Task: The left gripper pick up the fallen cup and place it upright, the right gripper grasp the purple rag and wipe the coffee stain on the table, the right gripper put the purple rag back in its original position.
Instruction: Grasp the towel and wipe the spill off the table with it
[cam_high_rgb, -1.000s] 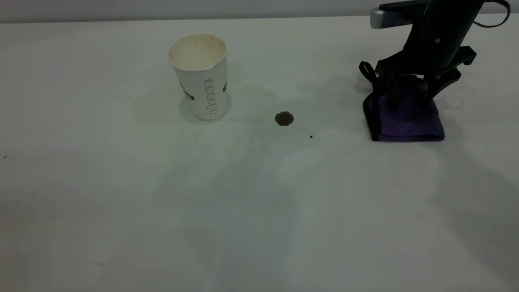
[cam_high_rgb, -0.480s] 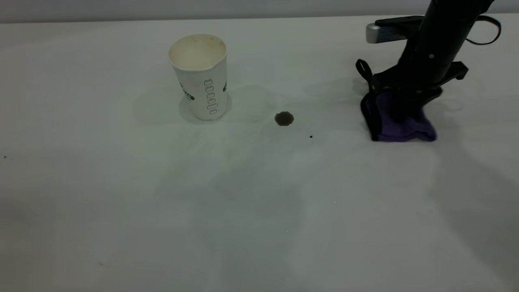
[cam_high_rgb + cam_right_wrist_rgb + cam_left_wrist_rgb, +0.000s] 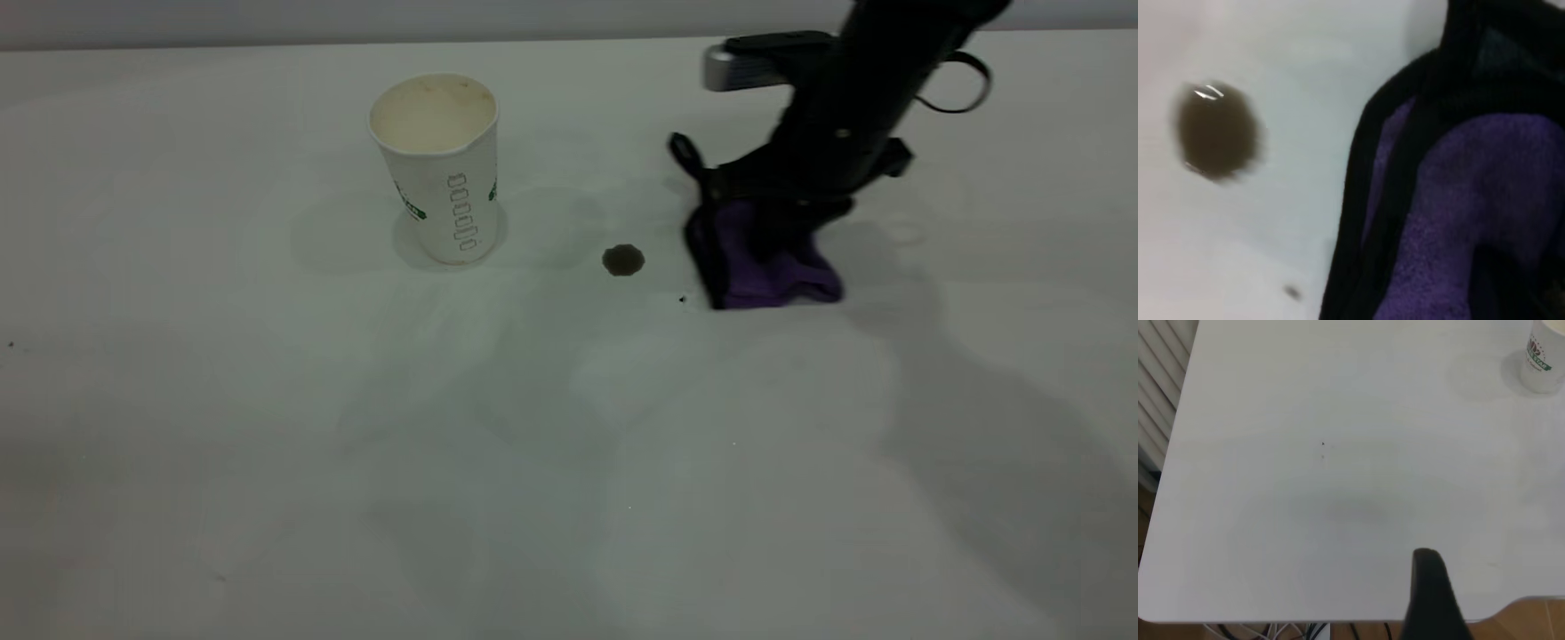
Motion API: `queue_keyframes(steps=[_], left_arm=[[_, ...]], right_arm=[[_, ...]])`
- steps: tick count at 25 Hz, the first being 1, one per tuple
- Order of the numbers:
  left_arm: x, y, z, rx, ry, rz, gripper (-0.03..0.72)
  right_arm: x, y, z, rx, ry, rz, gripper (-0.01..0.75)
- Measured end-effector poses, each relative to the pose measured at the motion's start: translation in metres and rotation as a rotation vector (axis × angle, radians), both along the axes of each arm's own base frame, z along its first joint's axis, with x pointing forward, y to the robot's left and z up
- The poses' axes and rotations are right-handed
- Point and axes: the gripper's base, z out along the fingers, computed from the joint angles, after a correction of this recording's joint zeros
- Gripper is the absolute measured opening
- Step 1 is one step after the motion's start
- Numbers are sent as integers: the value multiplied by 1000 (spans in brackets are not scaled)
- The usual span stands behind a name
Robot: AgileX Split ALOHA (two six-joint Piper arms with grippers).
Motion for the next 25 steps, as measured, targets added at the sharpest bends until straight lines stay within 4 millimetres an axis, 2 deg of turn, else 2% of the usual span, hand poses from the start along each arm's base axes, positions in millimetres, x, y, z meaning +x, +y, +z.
queue_keyframes(steps=[4,8,13,15,18,25], left_arm=[[0,0,0,0,0,0,538],[0,0,0,0,0,0,538],[0,0,0,0,0,0,538],[0,0,0,0,0,0,538],[0,0,0,0,0,0,538],[0,0,0,0,0,0,538]], right_arm=[[13,20,14,35,-90,4,45],[25,24,25,55,-151,-6,45],[30,29,7,64,-109,-5,45],[30,36,-2,75,-77,1,45],[29,49,-4,84,-54,34,45],[6,88,-7,86,26,141,45]])
